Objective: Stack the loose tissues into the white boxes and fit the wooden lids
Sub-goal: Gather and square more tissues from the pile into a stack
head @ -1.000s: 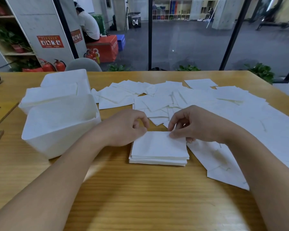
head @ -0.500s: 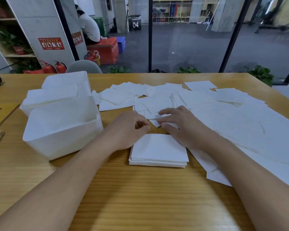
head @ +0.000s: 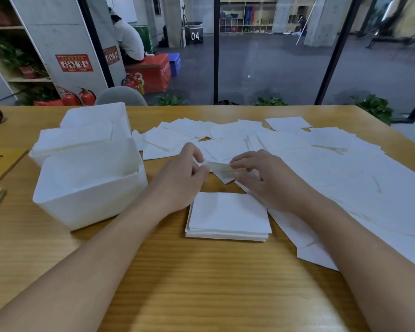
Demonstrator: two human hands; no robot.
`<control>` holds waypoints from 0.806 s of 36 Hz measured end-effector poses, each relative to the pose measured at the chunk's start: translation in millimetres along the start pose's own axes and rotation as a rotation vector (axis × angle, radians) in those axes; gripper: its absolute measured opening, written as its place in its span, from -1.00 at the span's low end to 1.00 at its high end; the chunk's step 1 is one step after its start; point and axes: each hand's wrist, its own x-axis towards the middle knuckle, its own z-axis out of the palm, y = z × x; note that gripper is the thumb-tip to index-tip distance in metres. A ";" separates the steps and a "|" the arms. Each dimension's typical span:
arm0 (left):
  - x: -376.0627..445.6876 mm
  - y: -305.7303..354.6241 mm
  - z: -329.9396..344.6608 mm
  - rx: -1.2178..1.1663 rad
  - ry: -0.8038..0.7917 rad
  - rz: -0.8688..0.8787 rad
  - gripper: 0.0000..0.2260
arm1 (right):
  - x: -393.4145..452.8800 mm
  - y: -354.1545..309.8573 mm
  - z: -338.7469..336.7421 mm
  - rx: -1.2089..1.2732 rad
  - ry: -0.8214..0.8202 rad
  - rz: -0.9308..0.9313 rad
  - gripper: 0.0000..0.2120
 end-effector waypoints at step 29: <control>-7.4 20.7 -7.9 -0.456 0.169 0.260 -0.44 | -1.9 3.3 -8.2 0.251 0.222 0.091 -0.64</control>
